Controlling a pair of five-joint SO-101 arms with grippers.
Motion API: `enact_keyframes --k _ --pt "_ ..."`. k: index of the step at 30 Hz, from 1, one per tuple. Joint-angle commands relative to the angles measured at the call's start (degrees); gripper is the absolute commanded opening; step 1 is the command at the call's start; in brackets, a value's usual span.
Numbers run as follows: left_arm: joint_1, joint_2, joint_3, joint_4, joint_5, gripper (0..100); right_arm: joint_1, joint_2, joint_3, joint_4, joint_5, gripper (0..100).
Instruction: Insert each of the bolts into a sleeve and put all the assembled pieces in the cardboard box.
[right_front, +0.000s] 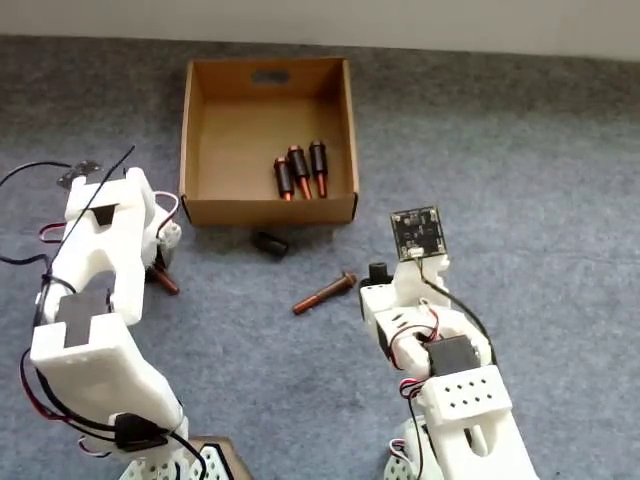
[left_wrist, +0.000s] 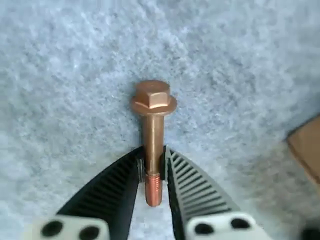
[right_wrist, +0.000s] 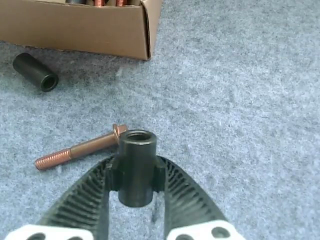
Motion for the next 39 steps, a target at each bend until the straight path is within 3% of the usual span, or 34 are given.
enact_keyframes --k 1,5,6,10,14,20,23,31,39 --pt "0.75 -0.22 -0.92 2.29 -18.64 1 0.66 -1.10 -0.31 -0.57 0.88 0.6" --pt "0.75 -0.22 -0.48 5.54 -39.82 1 0.66 -1.10 -0.31 -0.57 0.88 0.6" --pt "1.10 -0.22 -0.48 5.71 -42.29 1 0.66 -1.10 -0.31 -0.57 0.88 0.6" --pt "2.51 -1.36 -0.40 4.66 -42.73 1 0.66 -1.10 -0.31 -0.57 0.88 0.6" --pt "8.75 -9.80 6.37 2.37 -45.63 1 0.66 -1.10 -0.31 -0.57 0.88 0.6" --pt "16.31 -31.16 27.74 -14.42 -45.45 1 0.66 -1.10 -0.31 -0.57 0.97 0.6" --pt "18.77 -37.93 33.45 -18.55 -45.45 1 0.66 -1.10 -0.31 -0.57 0.97 0.6" --pt "29.14 -32.13 32.92 -20.22 -45.45 11 0.66 -1.10 -0.31 -0.57 0.97 0.6" --pt "30.37 -23.60 26.86 -21.27 -45.36 16 0.66 -1.10 0.40 -0.57 0.97 0.6"
